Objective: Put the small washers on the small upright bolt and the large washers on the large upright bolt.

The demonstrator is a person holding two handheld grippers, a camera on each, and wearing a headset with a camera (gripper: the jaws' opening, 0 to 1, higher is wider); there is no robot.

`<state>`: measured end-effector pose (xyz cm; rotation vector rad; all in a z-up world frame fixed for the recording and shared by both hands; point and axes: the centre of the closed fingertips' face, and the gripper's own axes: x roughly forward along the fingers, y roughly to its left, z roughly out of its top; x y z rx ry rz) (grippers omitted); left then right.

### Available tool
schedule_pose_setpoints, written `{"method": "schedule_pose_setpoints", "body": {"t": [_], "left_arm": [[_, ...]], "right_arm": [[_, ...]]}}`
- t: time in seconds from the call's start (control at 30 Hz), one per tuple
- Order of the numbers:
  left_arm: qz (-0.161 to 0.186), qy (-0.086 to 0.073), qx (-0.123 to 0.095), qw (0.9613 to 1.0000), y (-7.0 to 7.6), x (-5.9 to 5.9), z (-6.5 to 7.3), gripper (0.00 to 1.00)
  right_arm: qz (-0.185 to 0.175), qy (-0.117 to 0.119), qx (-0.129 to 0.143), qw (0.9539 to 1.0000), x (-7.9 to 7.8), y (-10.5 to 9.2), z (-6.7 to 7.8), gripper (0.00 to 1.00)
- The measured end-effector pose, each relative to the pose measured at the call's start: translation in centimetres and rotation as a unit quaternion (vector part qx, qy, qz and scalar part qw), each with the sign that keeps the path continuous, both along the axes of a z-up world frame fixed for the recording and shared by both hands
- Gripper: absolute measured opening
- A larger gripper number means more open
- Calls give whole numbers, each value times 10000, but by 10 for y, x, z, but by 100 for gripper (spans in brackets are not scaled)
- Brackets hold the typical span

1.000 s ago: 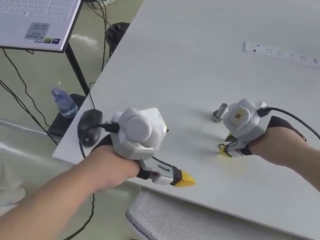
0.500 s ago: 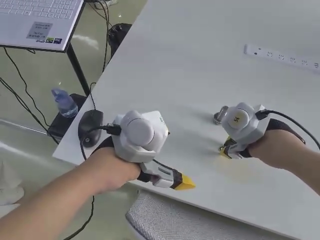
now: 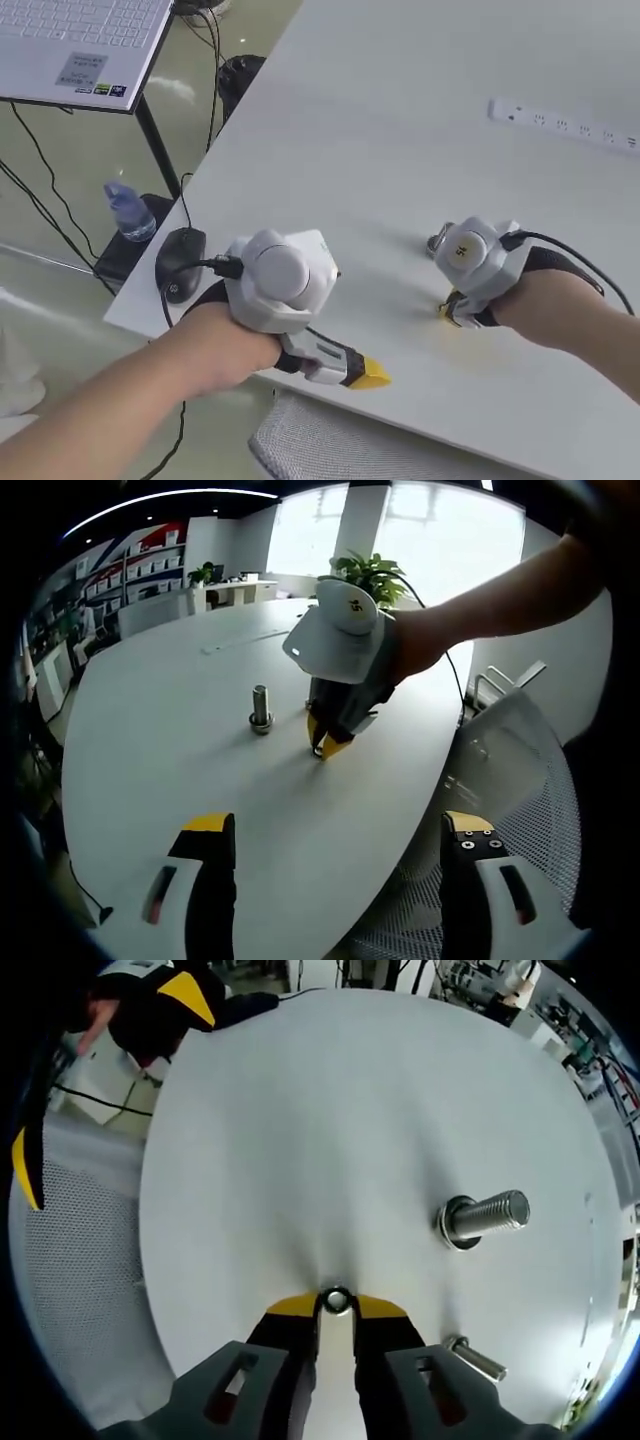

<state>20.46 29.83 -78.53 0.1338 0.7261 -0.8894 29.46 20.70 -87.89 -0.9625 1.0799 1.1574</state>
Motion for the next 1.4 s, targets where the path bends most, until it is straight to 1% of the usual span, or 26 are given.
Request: {"method": "schedule_pose_setpoints", "body": {"t": [0.13, 0.27, 0.37, 0.43, 0.6, 0.7, 0.93, 1.1, 1.2, 1.3, 1.4], "left_arm": [[11, -12, 2, 10000, 0, 0, 2, 84], [21, -12, 19, 10000, 1, 0, 2, 84], [42, -18, 9, 10000, 1, 0, 2, 84], [49, -14, 6, 10000, 2, -1, 2, 84], [37, -12, 25, 10000, 1, -1, 1, 84], [28, -13, 28, 10000, 0, -1, 1, 84], [-1, -48, 30, 10000, -3, 1, 2, 85], [20, -52, 28, 10000, -2, 4, 4, 85], [29, -23, 32, 10000, -2, 3, 3, 85], [27, -28, 62, 10000, -2, 3, 3, 85], [41, -37, 41, 10000, -3, 4, 4, 85]], "right_arm": [[-38, 31, 3, 10000, 1, 0, -1, 13], [-95, 30, 65, 9999, 1, -1, -1, 13], [-137, 21, 75, 9999, 1, -5, 1, 13], [-205, 77, 58, 9997, 2, -8, 3, 13], [-279, 42, 91, 9996, 7, -15, 14, 13], [-374, 49, 142, 9992, 7, -21, 24, 12], [-604, 58, 160, 9980, 4, -41, 38, 12], [-694, 134, 190, 9973, 0, -55, 46, 12], [-683, 125, 128, 9975, 0, -64, 49, 12], [-714, 123, 90, 9973, 1, -75, 52, 12], [-778, 119, 81, 9969, 4, -84, 55, 12]]}}
